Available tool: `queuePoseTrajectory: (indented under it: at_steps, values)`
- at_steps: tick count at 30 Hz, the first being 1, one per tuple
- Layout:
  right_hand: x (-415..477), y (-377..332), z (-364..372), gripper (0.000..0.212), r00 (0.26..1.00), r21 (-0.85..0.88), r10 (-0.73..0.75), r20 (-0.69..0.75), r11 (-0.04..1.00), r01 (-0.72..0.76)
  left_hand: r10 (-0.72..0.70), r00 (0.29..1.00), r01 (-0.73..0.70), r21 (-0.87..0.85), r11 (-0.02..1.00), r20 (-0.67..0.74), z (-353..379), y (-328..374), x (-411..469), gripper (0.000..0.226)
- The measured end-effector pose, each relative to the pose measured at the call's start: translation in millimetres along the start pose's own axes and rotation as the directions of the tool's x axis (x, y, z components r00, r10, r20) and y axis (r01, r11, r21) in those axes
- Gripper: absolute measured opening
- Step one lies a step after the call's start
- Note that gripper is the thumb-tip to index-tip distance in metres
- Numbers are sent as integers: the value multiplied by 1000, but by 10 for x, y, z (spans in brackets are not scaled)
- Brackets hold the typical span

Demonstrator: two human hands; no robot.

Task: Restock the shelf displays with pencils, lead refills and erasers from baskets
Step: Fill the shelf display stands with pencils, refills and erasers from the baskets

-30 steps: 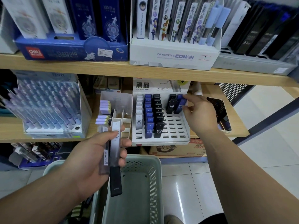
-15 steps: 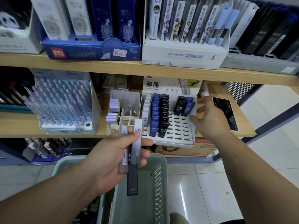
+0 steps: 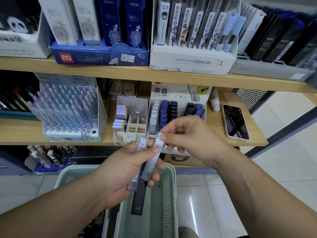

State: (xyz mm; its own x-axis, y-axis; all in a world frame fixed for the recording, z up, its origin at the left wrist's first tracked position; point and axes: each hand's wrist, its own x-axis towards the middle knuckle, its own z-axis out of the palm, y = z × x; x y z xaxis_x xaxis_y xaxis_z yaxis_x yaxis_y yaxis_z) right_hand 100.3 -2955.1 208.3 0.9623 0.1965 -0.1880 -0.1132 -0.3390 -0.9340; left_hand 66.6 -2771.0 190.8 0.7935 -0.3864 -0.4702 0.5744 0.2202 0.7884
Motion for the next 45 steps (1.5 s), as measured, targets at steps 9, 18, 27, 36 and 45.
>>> queuePoseTrajectory:
  at_steps: [9, 18, 27, 36, 45]
  values:
    - [267, -15, 5, 5, 894, -45, -186, -408, 982, 184, -71, 991, 52, -166, 985, -111, -259, 33, -17, 45]
    - [487, 207, 182, 7, 837, -641, -482, -259, 734, 224, -34, 995, 17, -176, 984, -96, -446, 61, -109, 29]
    - [548, 198, 140, 9, 860, -671, -467, -208, 707, 222, -22, 986, 2, -120, 993, -168, -613, 62, -107, 35]
    - [608, 324, 198, 12, 852, -701, -492, -177, 671, 242, -8, 989, -18, -176, 984, -147, -590, 50, -55, 40]
    - [378, -80, 382, 16, 926, -364, -341, -164, 893, 265, 130, 986, -126, 43, 991, -101, -456, 17, -22, 13]
